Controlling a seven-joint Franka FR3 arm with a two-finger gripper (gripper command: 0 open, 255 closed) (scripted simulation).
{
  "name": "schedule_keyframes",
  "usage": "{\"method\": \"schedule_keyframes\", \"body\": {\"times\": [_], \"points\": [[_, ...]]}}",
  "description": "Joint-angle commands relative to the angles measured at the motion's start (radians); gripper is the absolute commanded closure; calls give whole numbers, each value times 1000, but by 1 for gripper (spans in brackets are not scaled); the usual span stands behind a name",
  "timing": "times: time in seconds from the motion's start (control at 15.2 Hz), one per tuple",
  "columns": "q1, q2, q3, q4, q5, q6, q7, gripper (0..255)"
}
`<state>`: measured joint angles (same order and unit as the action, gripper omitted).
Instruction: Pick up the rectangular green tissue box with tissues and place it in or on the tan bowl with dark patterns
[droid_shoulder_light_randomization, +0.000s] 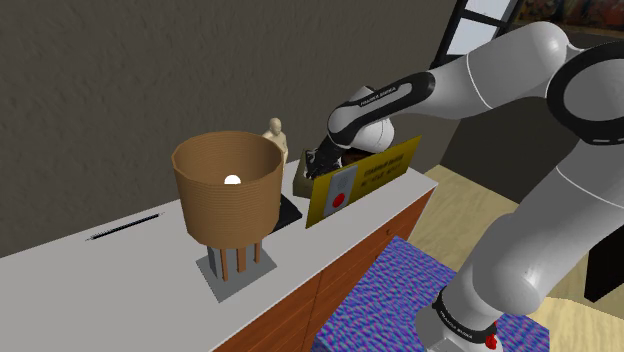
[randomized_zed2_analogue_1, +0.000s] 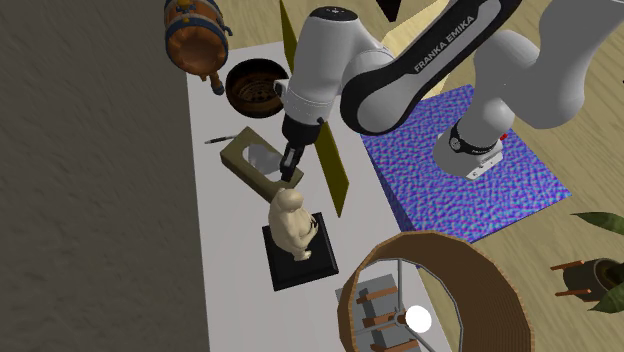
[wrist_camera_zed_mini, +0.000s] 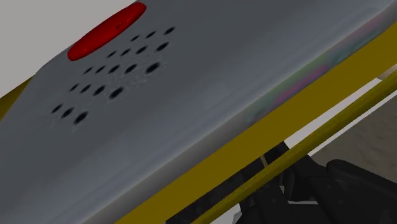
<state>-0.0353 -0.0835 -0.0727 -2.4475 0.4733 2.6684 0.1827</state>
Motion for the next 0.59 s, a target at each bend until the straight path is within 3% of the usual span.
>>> {"method": "schedule_keyframes", "body": {"times": [0.0,0.53], "points": [[0,0,0,-2,0,-1,0,255],[-16,-61,3,32,-72,-89,69,255]]}}
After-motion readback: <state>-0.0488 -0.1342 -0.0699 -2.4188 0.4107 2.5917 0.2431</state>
